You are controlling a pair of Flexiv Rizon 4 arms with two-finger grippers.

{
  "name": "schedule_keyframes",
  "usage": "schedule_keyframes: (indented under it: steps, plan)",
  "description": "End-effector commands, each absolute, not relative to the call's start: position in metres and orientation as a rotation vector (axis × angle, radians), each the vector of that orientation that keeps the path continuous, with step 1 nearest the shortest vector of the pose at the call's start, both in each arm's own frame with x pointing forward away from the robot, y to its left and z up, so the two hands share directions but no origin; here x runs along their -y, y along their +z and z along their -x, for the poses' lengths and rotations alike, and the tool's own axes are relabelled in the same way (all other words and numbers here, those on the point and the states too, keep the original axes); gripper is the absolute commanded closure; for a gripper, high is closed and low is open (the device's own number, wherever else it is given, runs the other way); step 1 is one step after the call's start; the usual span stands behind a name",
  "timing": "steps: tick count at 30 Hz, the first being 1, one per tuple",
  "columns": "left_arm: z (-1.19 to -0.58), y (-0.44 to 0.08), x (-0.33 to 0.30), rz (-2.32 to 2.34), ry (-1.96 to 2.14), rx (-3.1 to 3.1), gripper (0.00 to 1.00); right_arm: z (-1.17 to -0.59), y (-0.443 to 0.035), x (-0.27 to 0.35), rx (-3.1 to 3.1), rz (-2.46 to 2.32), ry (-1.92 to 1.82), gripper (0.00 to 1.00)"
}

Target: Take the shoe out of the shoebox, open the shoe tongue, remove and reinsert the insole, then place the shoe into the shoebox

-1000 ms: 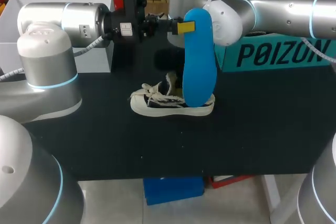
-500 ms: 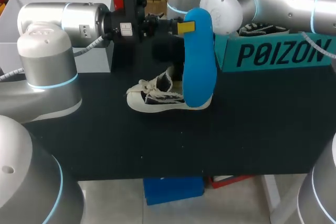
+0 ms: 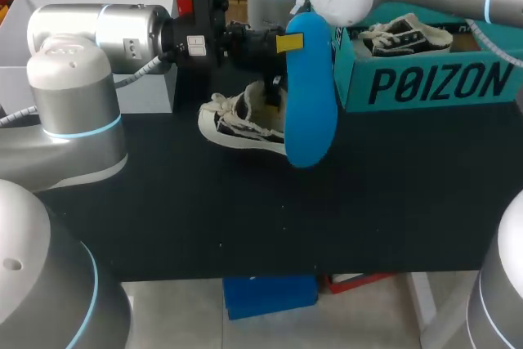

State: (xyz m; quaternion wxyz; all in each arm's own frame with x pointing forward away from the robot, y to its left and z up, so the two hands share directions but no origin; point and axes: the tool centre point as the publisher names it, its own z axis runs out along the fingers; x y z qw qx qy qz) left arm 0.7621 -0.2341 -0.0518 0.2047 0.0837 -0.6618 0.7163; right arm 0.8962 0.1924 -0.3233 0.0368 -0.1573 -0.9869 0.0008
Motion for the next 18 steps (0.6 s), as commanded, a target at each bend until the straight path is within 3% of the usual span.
schedule_keyframes:
  steps: [1, 18]
  plan:
    - [-0.761, -0.052, 0.236, -0.239, 2.003, 1.846, 1.00, -0.895, -0.324, -0.191, 2.979, 0.844, 0.000, 1.00]
    - [-0.761, -0.052, 0.236, -0.239, 2.003, 1.846, 1.00, -0.900, -0.354, -0.200, 2.579, 1.830, -0.120, 1.00]
